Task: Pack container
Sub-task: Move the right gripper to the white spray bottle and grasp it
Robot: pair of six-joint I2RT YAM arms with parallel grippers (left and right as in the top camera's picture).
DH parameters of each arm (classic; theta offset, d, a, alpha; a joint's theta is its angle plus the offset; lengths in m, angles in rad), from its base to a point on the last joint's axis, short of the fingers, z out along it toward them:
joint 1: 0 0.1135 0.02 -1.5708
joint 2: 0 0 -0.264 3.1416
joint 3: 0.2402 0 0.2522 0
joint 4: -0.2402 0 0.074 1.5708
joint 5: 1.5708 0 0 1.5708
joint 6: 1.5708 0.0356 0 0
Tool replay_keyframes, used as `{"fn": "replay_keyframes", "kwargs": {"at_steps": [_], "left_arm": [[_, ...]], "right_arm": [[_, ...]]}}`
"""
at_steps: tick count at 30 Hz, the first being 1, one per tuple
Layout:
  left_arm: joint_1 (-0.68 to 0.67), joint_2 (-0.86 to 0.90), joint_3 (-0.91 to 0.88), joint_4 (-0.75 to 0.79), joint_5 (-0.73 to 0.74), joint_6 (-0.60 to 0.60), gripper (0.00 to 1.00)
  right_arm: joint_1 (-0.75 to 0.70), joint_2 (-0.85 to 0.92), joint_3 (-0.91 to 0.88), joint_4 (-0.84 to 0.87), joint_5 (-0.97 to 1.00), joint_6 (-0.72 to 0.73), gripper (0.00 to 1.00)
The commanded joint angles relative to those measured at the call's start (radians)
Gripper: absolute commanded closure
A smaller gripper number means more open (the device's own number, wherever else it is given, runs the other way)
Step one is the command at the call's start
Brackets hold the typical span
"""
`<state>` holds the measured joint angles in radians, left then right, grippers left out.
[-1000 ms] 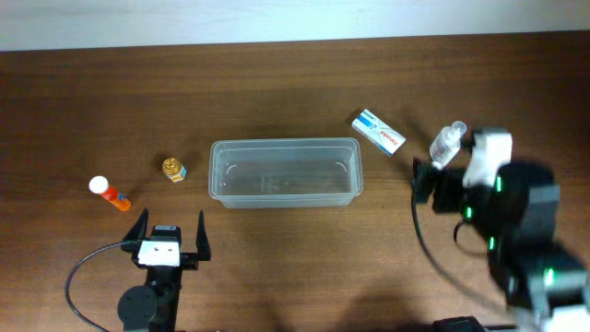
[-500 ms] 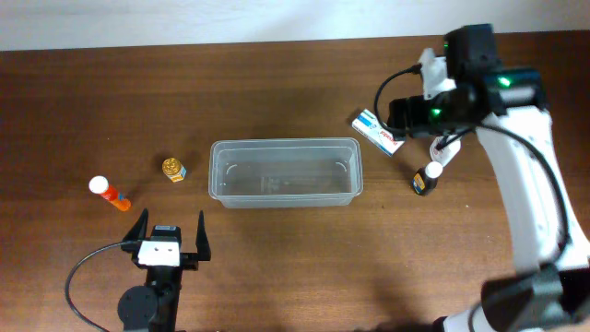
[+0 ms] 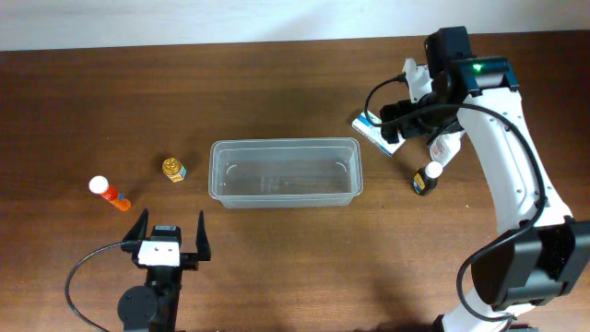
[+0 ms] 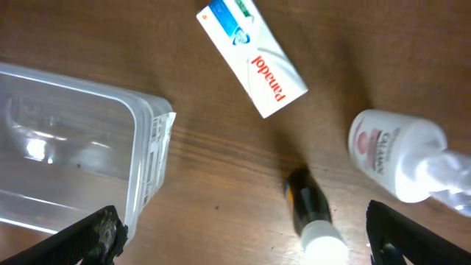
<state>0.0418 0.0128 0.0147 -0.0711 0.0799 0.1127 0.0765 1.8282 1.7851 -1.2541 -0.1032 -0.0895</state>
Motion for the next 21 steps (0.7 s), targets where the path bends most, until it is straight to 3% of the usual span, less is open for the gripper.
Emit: {"fn": "replay_keyframes", "kwargs": {"at_steps": [1,12,17,21], "left_arm": [[0.007,-0.007,-0.006,-0.001,0.01,0.009,0.01],[0.007,-0.007,-0.006,-0.001,0.01,0.009,0.01],[0.007,-0.007,-0.006,-0.001,0.01,0.009,0.01],[0.007,-0.007,-0.006,-0.001,0.01,0.009,0.01]], "right_arm": [[-0.023,-0.014,0.06,0.015,0.071,0.01,0.02],[-0.279,0.04,0.064,0.022,-0.075,0.037,0.02],[-0.292,0.076,0.064,0.016,-0.077,0.015,0.0],[-0.291,0.111,0.063,0.016,-0.078,0.007,0.05]]}}
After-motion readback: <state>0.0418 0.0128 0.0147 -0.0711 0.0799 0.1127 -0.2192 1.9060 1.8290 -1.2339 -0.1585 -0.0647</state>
